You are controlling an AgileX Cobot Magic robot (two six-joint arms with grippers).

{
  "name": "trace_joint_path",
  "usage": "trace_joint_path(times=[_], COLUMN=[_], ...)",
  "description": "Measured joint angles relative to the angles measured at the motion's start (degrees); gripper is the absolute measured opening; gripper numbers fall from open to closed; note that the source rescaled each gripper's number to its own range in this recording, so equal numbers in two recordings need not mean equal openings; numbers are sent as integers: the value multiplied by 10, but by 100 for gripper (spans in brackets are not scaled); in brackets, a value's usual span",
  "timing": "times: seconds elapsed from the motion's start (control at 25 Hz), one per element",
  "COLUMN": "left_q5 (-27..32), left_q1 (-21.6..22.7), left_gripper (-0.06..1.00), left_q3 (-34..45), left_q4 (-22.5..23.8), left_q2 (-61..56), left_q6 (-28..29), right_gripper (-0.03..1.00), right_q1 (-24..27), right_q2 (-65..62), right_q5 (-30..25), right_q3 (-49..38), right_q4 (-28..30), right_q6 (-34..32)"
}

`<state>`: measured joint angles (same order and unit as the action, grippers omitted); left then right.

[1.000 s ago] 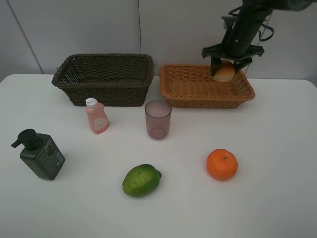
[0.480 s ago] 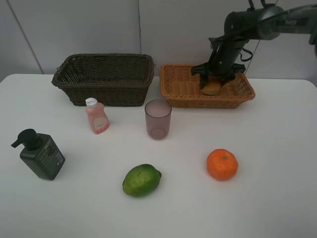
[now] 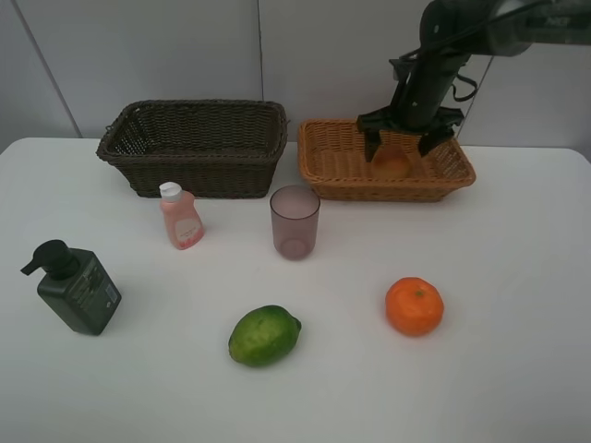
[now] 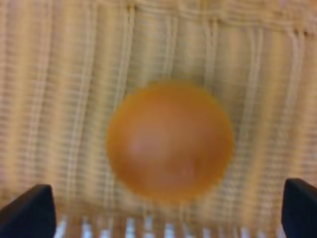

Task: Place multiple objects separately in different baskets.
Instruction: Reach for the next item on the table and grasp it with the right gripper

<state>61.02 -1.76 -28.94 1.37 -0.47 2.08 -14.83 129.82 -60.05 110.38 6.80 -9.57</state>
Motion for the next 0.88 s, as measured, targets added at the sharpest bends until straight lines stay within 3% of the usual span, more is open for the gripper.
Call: trace_joint_path(times=[0.16,0.52,0.64,0.88], left_q5=[0,0,0,0], left_q1=[0,0,0,0], left_gripper=[100,100,100,100], left_q3=[0,0,0,0], left_q4=[0,0,0,0], left_q2=[0,0,0,0], left_q6=[0,0,0,0], right_gripper=[98,100,100,100], right_q1=[-21,-73,-98,-118], right_q2=[-57,-268,-320,-379], right_q5=[-48,29,32,42], right_q3=[-55,-361,-412,-509], right_q4=[0,-7,-16,-100], right_q6=[0,28,120,407])
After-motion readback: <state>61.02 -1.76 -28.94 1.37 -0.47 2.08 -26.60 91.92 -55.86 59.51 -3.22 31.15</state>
